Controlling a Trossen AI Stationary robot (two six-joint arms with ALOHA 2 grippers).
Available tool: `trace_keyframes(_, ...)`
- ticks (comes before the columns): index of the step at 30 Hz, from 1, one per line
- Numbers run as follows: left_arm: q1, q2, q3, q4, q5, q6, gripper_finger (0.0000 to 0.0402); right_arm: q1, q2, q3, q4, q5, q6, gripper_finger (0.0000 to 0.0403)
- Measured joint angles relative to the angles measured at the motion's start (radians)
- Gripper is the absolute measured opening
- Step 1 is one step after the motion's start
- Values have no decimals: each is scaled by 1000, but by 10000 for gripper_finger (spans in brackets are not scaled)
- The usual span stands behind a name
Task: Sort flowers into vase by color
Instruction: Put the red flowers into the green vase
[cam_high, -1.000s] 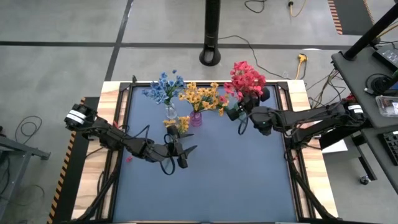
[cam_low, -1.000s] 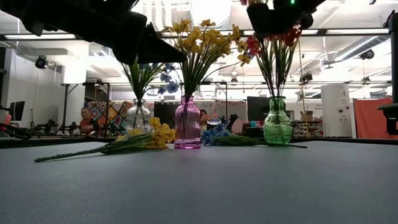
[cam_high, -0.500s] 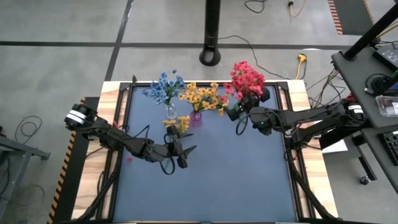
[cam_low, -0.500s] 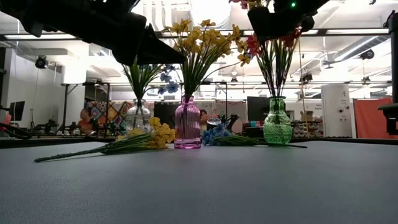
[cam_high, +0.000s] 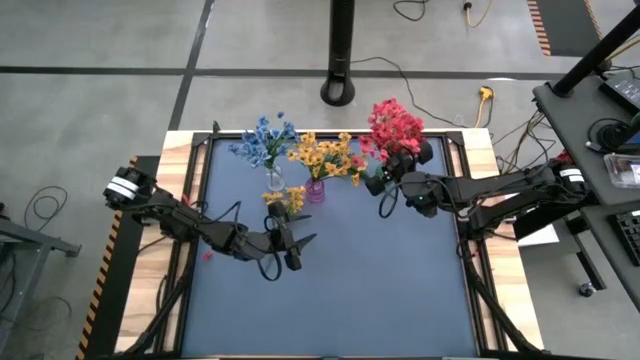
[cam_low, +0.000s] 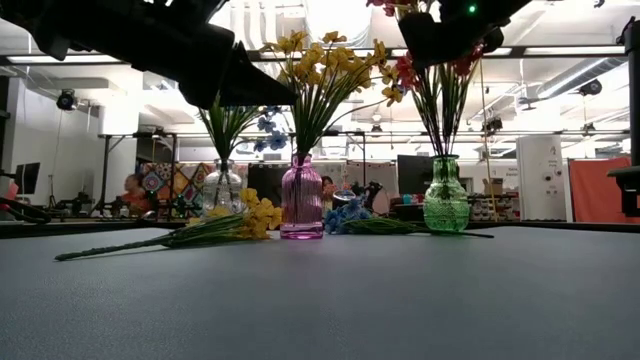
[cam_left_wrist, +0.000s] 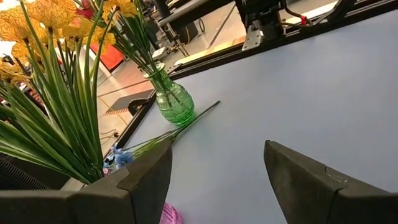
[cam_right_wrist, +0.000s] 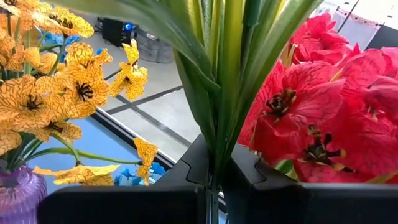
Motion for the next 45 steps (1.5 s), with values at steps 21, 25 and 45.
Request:
trace_keyframes(21,0,0,0,-3,0,0,237,0,0,0,-3,0,0,18)
trace_keyframes(25,0,0,0,-19,0,0,237,0,0,0,-3,0,1,19)
trace_keyframes(45,0,0,0,-20,0,0,237,-6,34,-2,-54,0,126,22)
